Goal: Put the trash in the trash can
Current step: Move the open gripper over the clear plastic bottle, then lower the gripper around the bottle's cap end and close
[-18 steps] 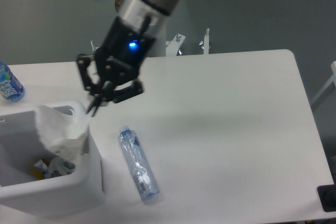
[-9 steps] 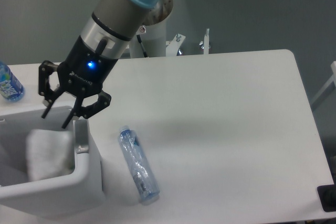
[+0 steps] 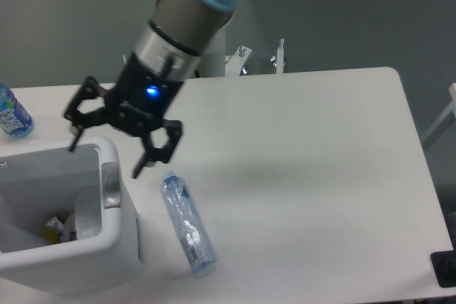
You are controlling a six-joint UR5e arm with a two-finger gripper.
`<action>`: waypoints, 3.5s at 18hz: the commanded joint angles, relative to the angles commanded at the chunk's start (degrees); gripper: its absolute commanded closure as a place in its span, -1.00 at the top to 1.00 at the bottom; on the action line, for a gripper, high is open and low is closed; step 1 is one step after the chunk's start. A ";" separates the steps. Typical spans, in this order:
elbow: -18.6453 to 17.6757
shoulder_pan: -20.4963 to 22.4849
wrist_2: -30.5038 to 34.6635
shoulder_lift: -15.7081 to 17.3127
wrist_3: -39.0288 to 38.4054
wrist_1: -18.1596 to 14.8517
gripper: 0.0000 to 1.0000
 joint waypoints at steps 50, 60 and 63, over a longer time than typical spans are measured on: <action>-0.79 -7.64 32.61 -27.08 -3.97 10.99 0.35; -0.18 -7.64 32.96 -27.16 -3.44 11.08 0.10; 0.44 -7.64 32.96 -26.38 -3.18 11.08 0.10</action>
